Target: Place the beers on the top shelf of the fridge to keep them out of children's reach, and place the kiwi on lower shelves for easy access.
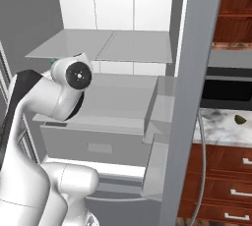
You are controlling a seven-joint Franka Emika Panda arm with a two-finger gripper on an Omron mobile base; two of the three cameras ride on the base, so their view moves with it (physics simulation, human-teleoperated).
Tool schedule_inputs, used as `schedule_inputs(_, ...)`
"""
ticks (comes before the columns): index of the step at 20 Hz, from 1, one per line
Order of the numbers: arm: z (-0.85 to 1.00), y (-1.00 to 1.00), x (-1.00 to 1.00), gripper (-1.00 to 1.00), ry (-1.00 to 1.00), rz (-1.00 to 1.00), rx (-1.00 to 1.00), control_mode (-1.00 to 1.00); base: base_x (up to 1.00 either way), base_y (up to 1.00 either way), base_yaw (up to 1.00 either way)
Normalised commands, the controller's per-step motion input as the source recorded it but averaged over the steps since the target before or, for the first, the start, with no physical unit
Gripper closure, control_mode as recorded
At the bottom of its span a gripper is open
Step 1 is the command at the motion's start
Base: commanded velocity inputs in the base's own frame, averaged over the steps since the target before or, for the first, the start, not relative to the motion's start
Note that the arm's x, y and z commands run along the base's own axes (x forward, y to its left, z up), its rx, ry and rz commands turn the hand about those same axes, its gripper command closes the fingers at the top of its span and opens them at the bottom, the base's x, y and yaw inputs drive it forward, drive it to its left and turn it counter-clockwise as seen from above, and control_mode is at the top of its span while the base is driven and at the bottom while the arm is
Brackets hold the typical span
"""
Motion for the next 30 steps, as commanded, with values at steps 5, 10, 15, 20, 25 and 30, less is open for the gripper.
schedule_inputs(5, 0.41, -0.01, 0.0, 1.0, -0.11, -0.14, 0.04, -1.0, 0.0, 0.0, 0.0)
schedule_inputs(10, 0.57, -0.06, 0.01, 1.0, 0.0, -0.1, 0.03, -1.0, 0.0, 0.0, 0.0)
schedule_inputs(15, 0.53, -0.12, 0.17, 1.0, 0.0, -0.11, 0.11, -1.0, 0.0, 0.0, 0.0)
schedule_inputs(20, 0.36, -0.29, 0.14, 1.0, -0.09, -0.1, 0.21, -1.0, 0.0, 0.0, 0.0)
schedule_inputs(25, 0.16, -0.18, 0.23, 1.0, -0.18, -0.12, 0.19, -1.0, 0.0, 0.0, 0.0)
schedule_inputs(30, 0.03, -0.01, 0.35, 1.0, -0.07, -0.14, 0.08, -1.0, 0.0, 0.0, 0.0)
